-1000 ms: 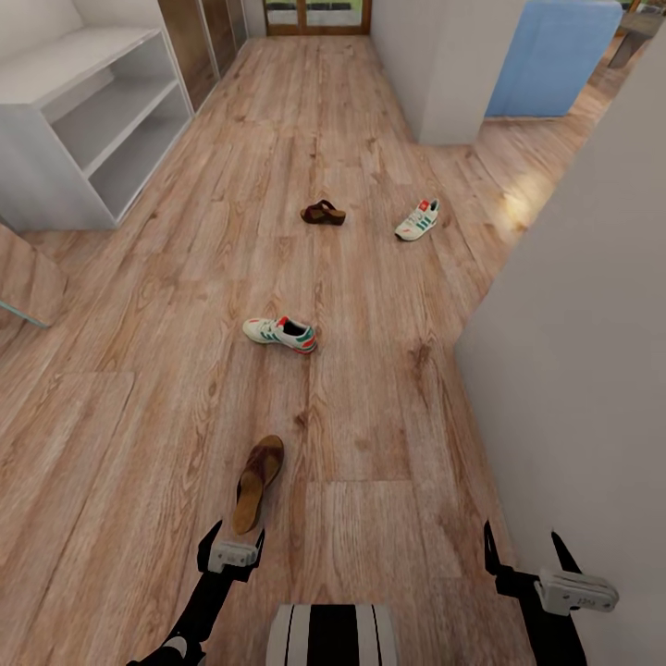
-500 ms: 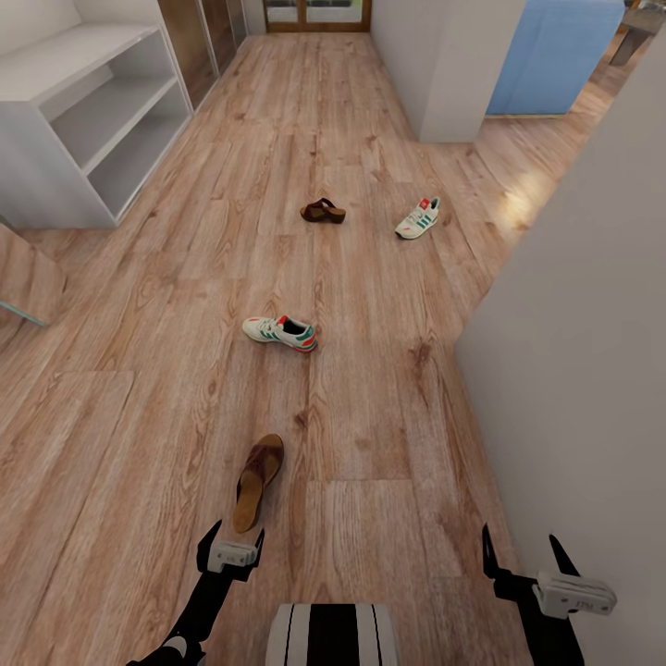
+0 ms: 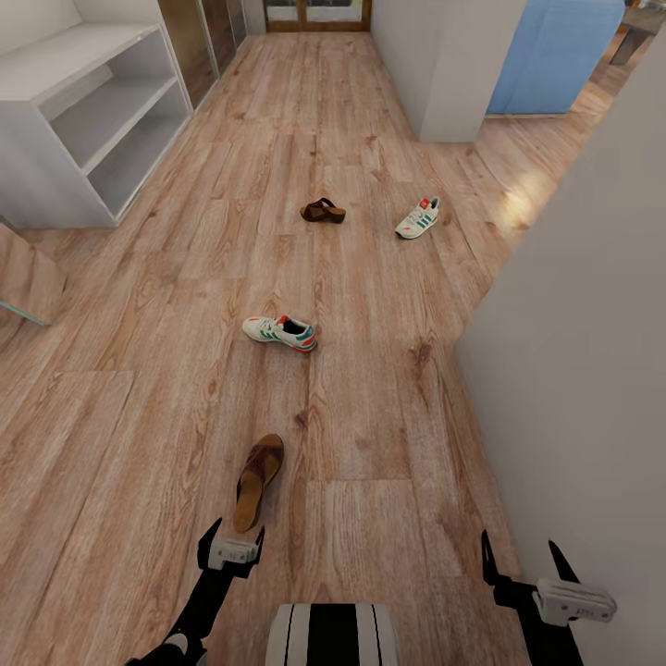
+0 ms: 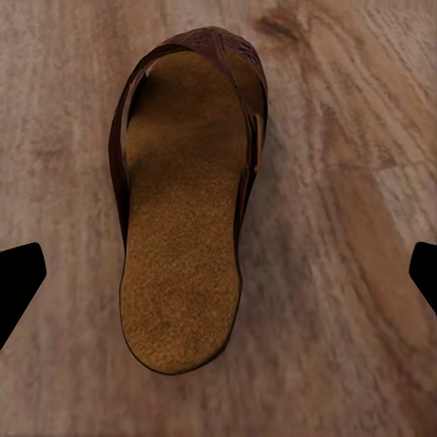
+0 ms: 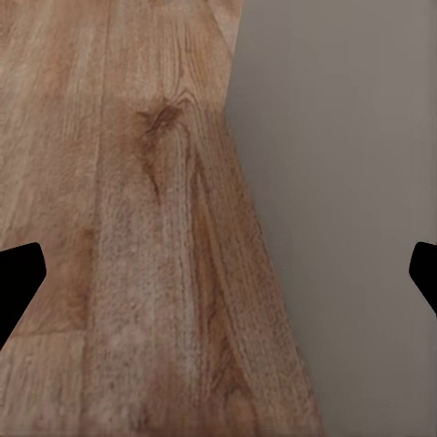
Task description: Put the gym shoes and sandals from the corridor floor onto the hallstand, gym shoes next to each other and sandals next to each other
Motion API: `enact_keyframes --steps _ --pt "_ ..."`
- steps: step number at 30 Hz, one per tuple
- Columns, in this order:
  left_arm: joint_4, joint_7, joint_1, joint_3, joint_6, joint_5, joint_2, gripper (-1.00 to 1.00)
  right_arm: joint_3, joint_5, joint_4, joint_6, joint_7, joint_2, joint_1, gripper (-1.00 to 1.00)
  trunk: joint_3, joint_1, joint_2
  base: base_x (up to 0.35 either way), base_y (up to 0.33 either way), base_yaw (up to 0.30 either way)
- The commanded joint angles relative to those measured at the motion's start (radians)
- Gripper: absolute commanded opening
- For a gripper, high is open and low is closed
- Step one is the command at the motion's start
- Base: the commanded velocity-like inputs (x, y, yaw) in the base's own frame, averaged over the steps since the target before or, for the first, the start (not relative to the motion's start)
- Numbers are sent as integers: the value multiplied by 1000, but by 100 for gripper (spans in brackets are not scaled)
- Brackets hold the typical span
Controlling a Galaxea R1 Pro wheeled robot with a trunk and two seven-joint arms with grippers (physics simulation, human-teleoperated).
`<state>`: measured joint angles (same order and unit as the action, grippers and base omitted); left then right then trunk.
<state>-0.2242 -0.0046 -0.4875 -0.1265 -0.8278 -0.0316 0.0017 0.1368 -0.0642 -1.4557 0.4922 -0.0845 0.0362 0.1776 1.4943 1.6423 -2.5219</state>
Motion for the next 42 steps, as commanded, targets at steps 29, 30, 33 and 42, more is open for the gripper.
enact_keyframes --steps 29,30,33,42 --pt "-28 0 -2 2 2 5 12 100 -3 0 2 -1 2 -4 3 100 0 0 0 0 0 0" --pt "-28 0 -2 2 2 5 13 100 -3 0 2 -1 2 -4 3 100 1 0 0 0 0 0" --pt "-29 0 -2 2 2 5 13 100 -3 0 3 -1 3 -4 3 100 3 0 0 0 0 0" --pt "-29 0 -2 2 2 5 17 100 -3 0 3 0 3 -5 3 100 12 0 0 0 0 0"
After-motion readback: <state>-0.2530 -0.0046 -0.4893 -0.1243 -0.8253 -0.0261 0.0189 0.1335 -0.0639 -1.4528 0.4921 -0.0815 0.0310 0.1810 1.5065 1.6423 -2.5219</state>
